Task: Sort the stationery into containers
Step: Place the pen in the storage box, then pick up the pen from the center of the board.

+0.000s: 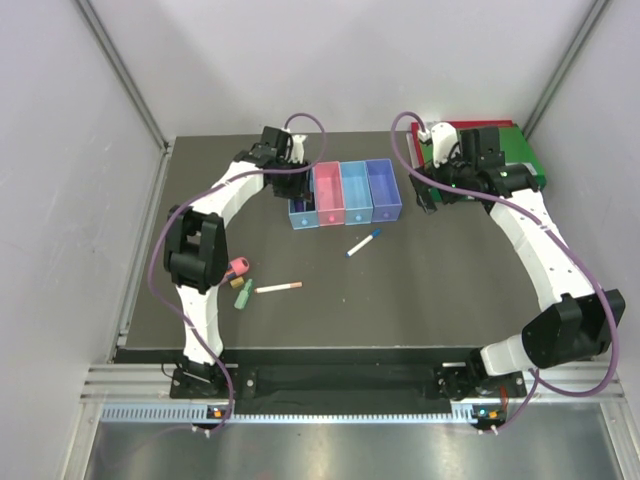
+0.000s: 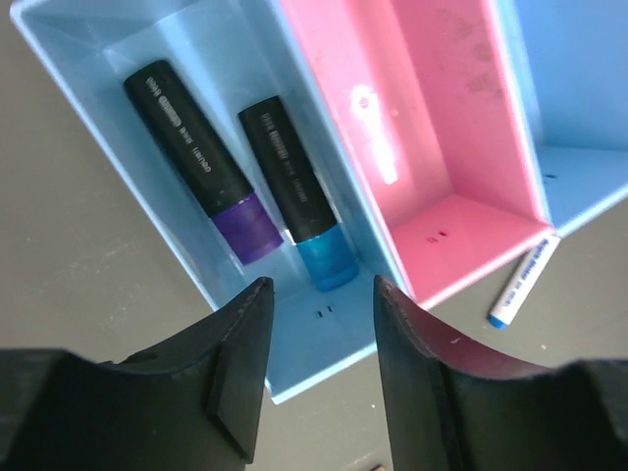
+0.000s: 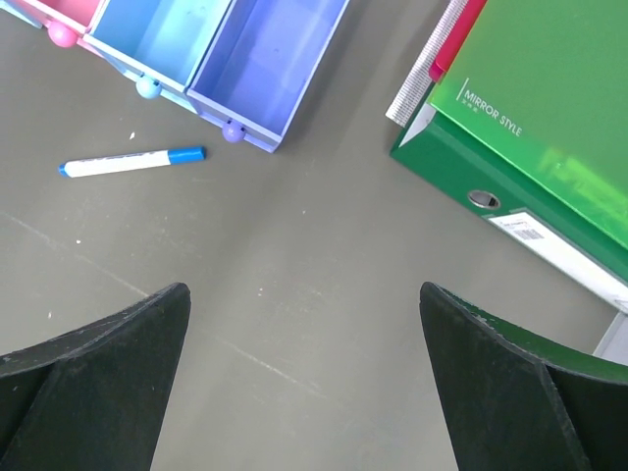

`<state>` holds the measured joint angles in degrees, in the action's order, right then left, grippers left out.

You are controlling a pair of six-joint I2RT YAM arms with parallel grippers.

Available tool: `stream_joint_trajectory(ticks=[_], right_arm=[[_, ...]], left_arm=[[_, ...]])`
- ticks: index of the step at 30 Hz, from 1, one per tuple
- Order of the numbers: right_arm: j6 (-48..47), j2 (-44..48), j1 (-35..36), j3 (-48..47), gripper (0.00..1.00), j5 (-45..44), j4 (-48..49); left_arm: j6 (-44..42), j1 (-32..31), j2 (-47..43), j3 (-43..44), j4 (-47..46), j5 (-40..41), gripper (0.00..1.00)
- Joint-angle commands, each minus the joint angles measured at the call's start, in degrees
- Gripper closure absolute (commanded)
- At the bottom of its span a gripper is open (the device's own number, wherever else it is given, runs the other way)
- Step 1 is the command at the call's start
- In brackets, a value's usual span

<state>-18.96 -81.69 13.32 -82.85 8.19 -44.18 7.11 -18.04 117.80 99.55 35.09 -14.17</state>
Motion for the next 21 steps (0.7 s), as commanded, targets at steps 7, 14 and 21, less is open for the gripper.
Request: stream_joint_trajectory(ticks=[7, 14, 21], right_arm=[[-11.79, 2.33, 2.23, 2.17, 0.00, 1.66, -3.19], [-11.19, 2.50, 2.41, 0.23, 0.00, 1.83, -2.93], [-11.10, 3.47, 2.59, -0.03, 0.00, 1.48, -3.54]], left_arm=[[-23.52, -0.41, -14.78, -2.57, 5.94, -10.00, 0.52], [-46.73, -3.14, -28.66, -26.22, 6.92, -3.15, 0.51], [-57.47, -3.40, -35.01, -36.97, 11.30, -5.86, 0.51]])
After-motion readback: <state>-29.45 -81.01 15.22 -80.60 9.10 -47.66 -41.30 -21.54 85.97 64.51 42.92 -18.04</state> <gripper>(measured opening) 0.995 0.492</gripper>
